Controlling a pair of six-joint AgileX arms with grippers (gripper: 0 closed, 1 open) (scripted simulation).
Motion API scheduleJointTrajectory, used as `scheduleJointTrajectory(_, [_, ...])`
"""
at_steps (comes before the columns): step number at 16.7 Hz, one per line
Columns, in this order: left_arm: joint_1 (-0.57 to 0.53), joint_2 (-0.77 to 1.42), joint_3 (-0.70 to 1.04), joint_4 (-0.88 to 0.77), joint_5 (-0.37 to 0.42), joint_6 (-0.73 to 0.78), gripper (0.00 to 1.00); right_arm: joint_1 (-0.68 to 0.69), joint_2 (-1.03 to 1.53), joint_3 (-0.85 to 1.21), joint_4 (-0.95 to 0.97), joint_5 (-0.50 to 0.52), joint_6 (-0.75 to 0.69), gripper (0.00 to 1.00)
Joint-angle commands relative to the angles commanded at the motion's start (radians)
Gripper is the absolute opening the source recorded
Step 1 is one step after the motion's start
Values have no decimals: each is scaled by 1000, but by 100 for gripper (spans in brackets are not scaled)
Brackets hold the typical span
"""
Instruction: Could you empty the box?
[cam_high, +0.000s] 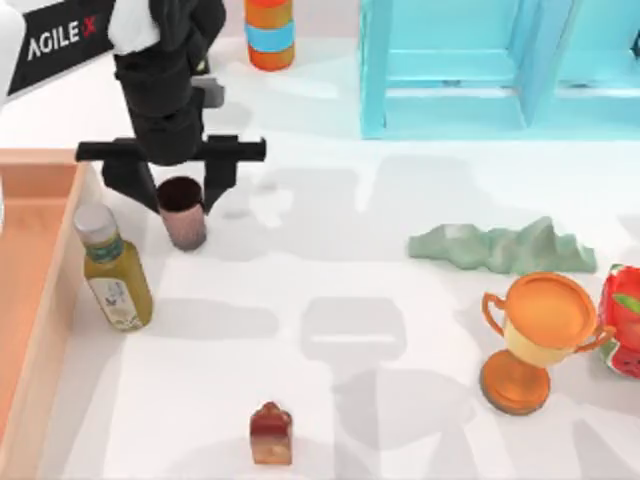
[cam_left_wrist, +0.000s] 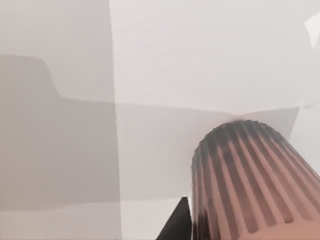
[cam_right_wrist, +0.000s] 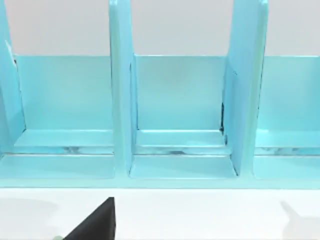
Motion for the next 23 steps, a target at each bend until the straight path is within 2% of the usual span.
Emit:
scheduleJointTrajectory(2, [0,0,0,0,0,0,0,0,0,0,0,0,0,100])
scheduleJointTrajectory(15, [0,0,0,0,0,0,98,0,0,0,0,0,0,100])
scheduleJointTrajectory(23, [0,0,0,0,0,0,100,0,0,0,0,0,0,100])
